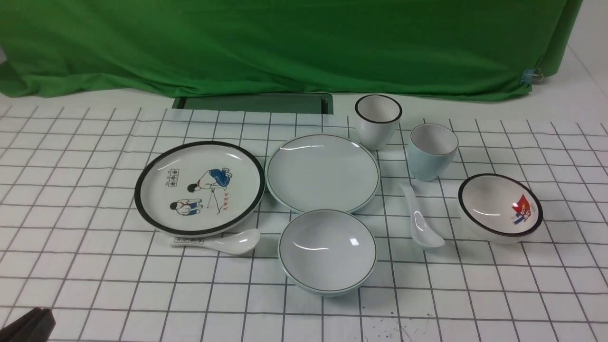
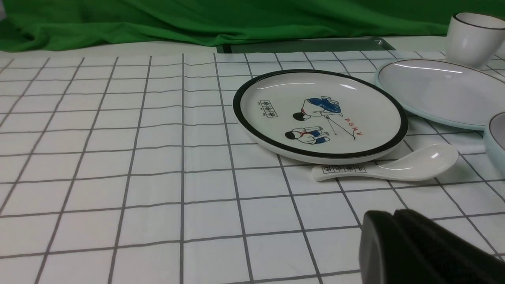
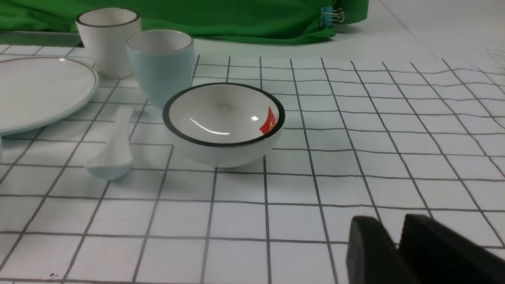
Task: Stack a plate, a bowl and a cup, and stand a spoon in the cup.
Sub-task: Use the left arm to grab a blue rice bowl
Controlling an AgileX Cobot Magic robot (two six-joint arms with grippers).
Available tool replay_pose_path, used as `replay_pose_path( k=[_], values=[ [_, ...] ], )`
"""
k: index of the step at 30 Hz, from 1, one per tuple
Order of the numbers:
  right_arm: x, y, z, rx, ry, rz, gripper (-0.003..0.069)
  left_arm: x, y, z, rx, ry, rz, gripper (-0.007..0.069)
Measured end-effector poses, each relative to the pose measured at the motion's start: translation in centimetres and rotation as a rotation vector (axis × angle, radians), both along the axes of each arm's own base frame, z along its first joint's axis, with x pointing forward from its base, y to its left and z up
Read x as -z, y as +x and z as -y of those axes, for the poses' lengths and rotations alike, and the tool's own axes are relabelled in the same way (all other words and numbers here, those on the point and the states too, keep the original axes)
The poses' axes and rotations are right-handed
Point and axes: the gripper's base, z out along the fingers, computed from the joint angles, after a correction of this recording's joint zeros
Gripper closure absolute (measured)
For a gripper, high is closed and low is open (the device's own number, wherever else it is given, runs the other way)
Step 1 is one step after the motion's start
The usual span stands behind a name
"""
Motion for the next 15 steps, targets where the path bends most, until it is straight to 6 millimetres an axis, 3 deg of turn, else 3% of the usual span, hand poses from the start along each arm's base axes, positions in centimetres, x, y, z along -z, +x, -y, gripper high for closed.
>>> replay_pose_path(
  k=[15],
  values=[
    [-0.21,0.06,0.02,0.002,0.000,0.024,0.0456,-0.19,0.04,-0.04,-0.002,0.017,0.024,0.0653]
  ],
)
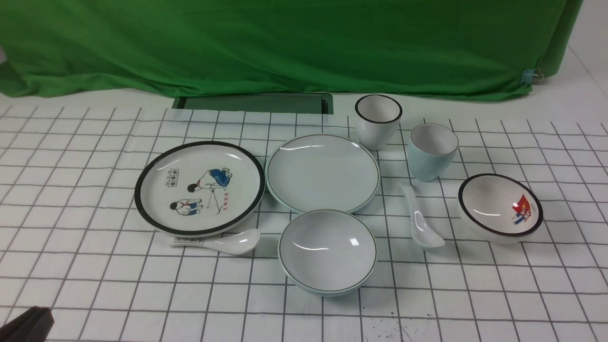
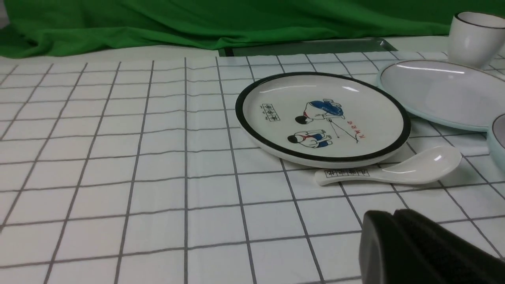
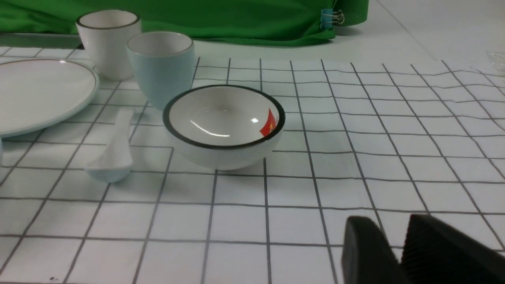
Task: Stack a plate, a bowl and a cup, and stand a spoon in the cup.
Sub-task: Use the left arm to grab a blue rice bowl
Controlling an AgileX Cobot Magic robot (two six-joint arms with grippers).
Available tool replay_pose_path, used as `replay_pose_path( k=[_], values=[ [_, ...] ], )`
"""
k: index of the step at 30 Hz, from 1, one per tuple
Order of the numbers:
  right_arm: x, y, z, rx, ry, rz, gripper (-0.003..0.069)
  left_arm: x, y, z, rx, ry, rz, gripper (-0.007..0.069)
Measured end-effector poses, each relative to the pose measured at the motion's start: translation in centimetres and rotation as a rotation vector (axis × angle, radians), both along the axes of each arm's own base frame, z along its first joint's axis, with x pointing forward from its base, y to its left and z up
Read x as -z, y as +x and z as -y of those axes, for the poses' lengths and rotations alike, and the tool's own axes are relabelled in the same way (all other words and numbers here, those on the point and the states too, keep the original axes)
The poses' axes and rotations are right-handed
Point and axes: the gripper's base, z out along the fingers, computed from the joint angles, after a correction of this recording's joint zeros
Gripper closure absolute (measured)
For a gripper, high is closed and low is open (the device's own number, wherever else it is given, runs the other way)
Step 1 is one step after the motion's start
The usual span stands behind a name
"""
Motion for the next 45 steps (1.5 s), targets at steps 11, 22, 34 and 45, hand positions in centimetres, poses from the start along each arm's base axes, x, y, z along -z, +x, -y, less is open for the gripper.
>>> replay_pose_path(
  k=[11,22,34,45],
  values=[
    [-5.5,-0.3,0.4,0.039,0.049,0.621,0.0427,-6.0,-1.2,0.2,0.017,0.028,0.693,0.0653],
    [-7.2,-0.6,0.2,0.007,0.122,0.703,0.0553,-10.6,-3.3,0.1,0.060,-0.128,0.949,0.0653],
    [-12.1,6.0,0.4,0.025,-0.032,0.098,0.0645,-16.3,6.8,0.9,0.012,-0.088,0.288,0.0653],
    [-7.6,9.9,-1.7,-0.180,-0.146,-0.604,0.0645,-13.1,16.7,8.2,0.226,-0.078,-0.669,0.0653]
  ],
)
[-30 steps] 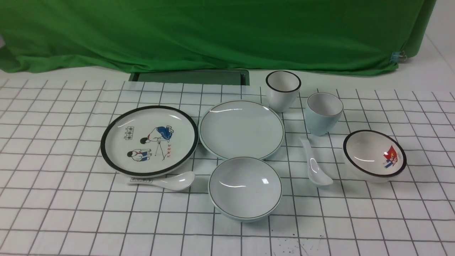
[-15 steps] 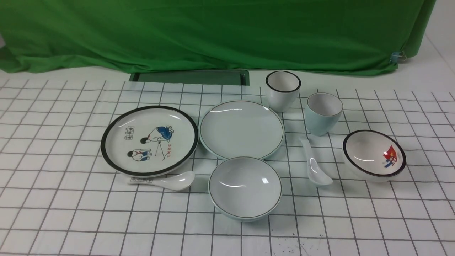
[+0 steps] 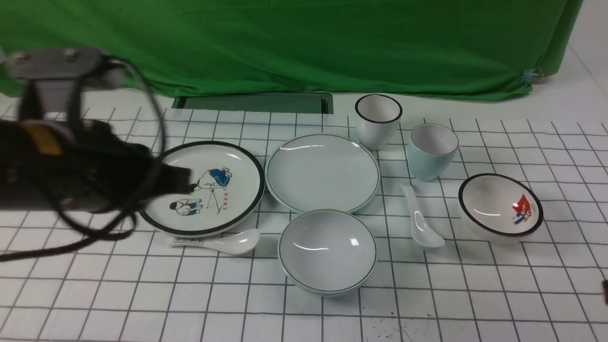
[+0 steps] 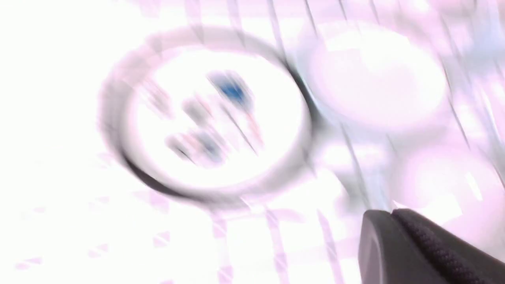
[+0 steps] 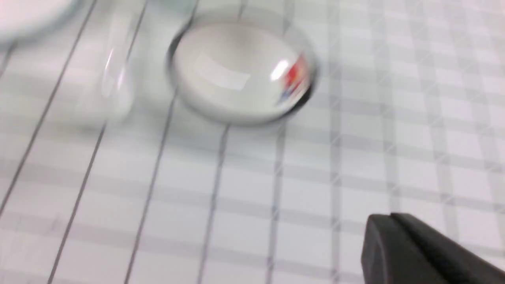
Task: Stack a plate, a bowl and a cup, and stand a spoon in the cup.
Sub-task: Use the left arm to grab a blue rice bowl
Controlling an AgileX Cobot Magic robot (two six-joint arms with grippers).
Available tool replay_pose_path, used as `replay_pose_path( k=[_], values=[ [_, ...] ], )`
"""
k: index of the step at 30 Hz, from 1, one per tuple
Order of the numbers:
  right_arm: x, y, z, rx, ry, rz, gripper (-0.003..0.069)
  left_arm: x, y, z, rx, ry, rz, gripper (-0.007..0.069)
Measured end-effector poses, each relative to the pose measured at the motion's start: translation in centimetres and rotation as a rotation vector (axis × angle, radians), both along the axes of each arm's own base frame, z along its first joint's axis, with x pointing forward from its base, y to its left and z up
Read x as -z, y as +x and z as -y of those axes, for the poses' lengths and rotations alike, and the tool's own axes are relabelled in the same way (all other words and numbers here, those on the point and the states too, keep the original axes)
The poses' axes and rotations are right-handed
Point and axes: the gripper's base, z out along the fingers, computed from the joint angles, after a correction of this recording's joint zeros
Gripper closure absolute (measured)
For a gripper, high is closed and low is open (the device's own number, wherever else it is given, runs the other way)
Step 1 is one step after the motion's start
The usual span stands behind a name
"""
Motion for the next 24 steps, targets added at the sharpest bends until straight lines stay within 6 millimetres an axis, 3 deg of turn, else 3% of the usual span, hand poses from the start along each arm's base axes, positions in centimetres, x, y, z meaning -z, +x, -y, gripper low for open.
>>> replay_pose_path(
  k=[1,5,8,9,10,12,13,14,16,17,20,22,23,24],
  values=[
    [1.0,0.3,-0.9,-0.074,-0.024,-0.086,0.0645,0.7,1.3,2.2,0.082,0.012,-0.076,0.0648],
    [2.6,0.7,-2.7,-0.204,-0.058,-0.196,0.0645,1.8,3.5,6.6,0.233,0.091,-0.150,0.0600],
    [3.0,0.8,-3.9,-0.267,-0.070,-0.224,0.0645,2.8,4.9,9.1,0.309,0.172,-0.170,0.0514],
    [3.1,0.8,-4.3,-0.292,-0.074,-0.228,0.0645,3.8,5.9,10.4,0.344,0.226,-0.188,0.0441],
    [3.1,0.8,-4.4,-0.295,-0.074,-0.228,0.0645,3.7,5.9,10.4,0.346,0.227,-0.182,0.0441],
    [3.0,0.7,-4.7,-0.311,-0.075,-0.227,0.0645,5.5,7.7,11.7,0.397,0.295,-0.206,0.0299],
    [3.0,0.8,-4.7,-0.311,-0.075,-0.226,0.0645,5.7,7.7,11.7,0.398,0.299,-0.212,0.0289],
    [2.9,0.7,-4.7,-0.316,-0.076,-0.228,0.0645,7.2,8.7,12.3,0.421,0.332,-0.232,0.0216],
    [2.8,0.8,-4.8,-0.317,-0.075,-0.223,0.0645,8.9,9.4,12.7,0.438,0.366,-0.260,0.0169],
    [2.8,0.8,-4.8,-0.317,-0.075,-0.223,0.0645,9.1,9.5,12.7,0.439,0.369,-0.264,0.0169],
    [2.8,0.8,-4.8,-0.317,-0.074,-0.221,0.0645,12.1,10.5,13.0,0.461,0.447,-0.303,0.0190],
    [2.7,0.8,-4.8,-0.316,-0.074,-0.219,0.0644,12.6,10.7,13.0,0.465,0.459,-0.310,0.0213],
    [2.7,0.9,-4.8,-0.316,-0.072,-0.213,0.0645,13.3,10.8,13.0,0.469,0.469,-0.322,0.0299],
    [2.7,0.9,-4.8,-0.316,-0.072,-0.212,0.0645,13.4,10.8,13.1,0.469,0.470,-0.323,0.0310]
  ],
)
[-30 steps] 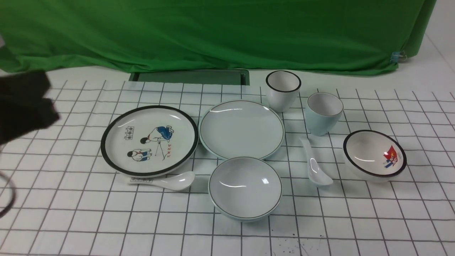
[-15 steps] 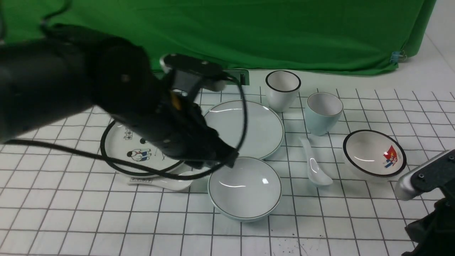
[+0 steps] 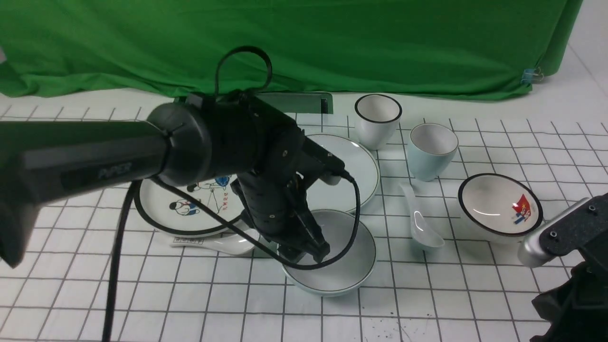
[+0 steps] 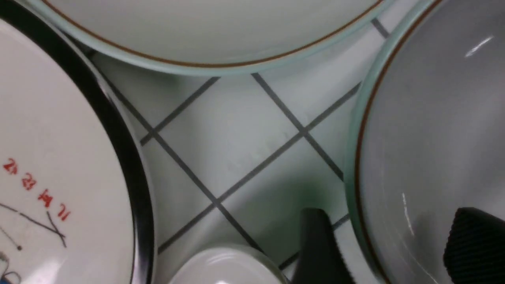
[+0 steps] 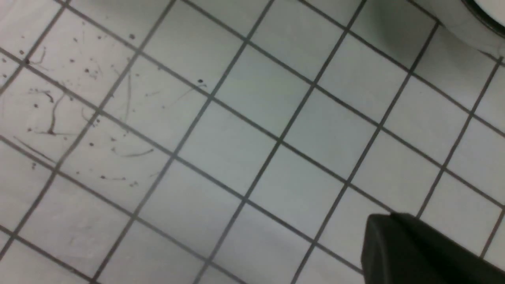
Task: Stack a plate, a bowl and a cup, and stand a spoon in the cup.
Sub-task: Use the left arm to grab a blue rice bowl, then use the left arm to put the blue rice bowl into the blue large plate in the middle
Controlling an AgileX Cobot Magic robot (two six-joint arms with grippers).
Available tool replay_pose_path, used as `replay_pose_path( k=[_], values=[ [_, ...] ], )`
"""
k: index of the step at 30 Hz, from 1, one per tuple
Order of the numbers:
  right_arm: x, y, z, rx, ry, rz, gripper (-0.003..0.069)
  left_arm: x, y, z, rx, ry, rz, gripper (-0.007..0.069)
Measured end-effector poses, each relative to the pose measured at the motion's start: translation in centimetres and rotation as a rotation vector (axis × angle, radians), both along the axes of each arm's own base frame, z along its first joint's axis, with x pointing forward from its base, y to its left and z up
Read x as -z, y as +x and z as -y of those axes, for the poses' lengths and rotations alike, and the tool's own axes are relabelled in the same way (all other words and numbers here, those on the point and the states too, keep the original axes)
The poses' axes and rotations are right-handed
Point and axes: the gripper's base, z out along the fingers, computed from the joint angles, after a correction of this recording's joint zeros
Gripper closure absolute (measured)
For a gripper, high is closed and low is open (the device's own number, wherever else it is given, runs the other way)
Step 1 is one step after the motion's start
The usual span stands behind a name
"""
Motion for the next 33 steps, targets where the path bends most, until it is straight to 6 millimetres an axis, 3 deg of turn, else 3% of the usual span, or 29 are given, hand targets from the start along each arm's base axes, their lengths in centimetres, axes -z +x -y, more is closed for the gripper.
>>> replay_pose_path(
  k=[3,5,10,12,13,15,16,17,19,21,23,24,27,33],
  values=[
    [-0.1,0.1,0.0,0.000,0.007,0.018,0.0640,-0.2,0.2,0.3,0.009,-0.025,0.008,0.0528],
    [-0.1,0.2,-0.1,0.001,0.010,0.025,0.0639,-1.0,0.2,0.7,0.013,-0.066,0.012,0.0608],
    [-0.2,0.2,-0.1,0.001,0.012,0.032,0.0634,-4.3,0.9,1.2,-0.019,-0.139,0.042,0.0633],
    [-0.2,0.3,-0.1,0.001,0.016,0.041,0.0630,-7.2,2.3,0.9,-0.059,-0.209,0.122,0.0633],
    [-0.2,0.3,-0.1,0.001,0.016,0.041,0.0630,-7.4,2.4,0.9,-0.061,-0.215,0.131,0.0633],
    [-0.3,0.3,-0.1,0.002,0.018,0.046,0.0627,-9.6,4.6,-0.1,-0.127,-0.307,0.227,0.0633],
    [-0.3,0.3,-0.1,0.002,0.018,0.046,0.0627,-9.8,5.0,-0.3,-0.141,-0.319,0.238,0.0633],
    [-0.3,0.3,-0.1,0.002,0.019,0.047,0.0624,-10.1,6.6,-1.3,-0.194,-0.357,0.273,0.0633],
    [-0.3,0.3,-0.1,0.002,0.019,0.048,0.0622,-9.7,7.8,-2.0,-0.231,-0.377,0.280,0.0633],
    [-0.3,0.3,-0.1,0.002,0.019,0.048,0.0620,-7.3,10.6,-3.9,-0.330,-0.398,0.233,0.0633],
    [-0.3,0.3,-0.1,0.002,0.019,0.049,0.0619,-6.3,11.2,-4.5,-0.351,-0.390,0.208,0.0633],
    [-0.3,0.3,-0.1,0.002,0.019,0.049,0.0617,-4.7,12.1,-5.3,-0.376,-0.366,0.164,0.0633],
    [-0.3,0.4,-0.1,0.002,0.022,0.056,0.0615,-3.0,12.6,-5.6,-0.388,-0.344,0.123,0.0633],
    [-0.4,0.5,-0.2,0.002,0.028,0.072,0.0616,-1.9,12.8,-5.4,-0.386,-0.330,0.094,0.0633]
  ],
)
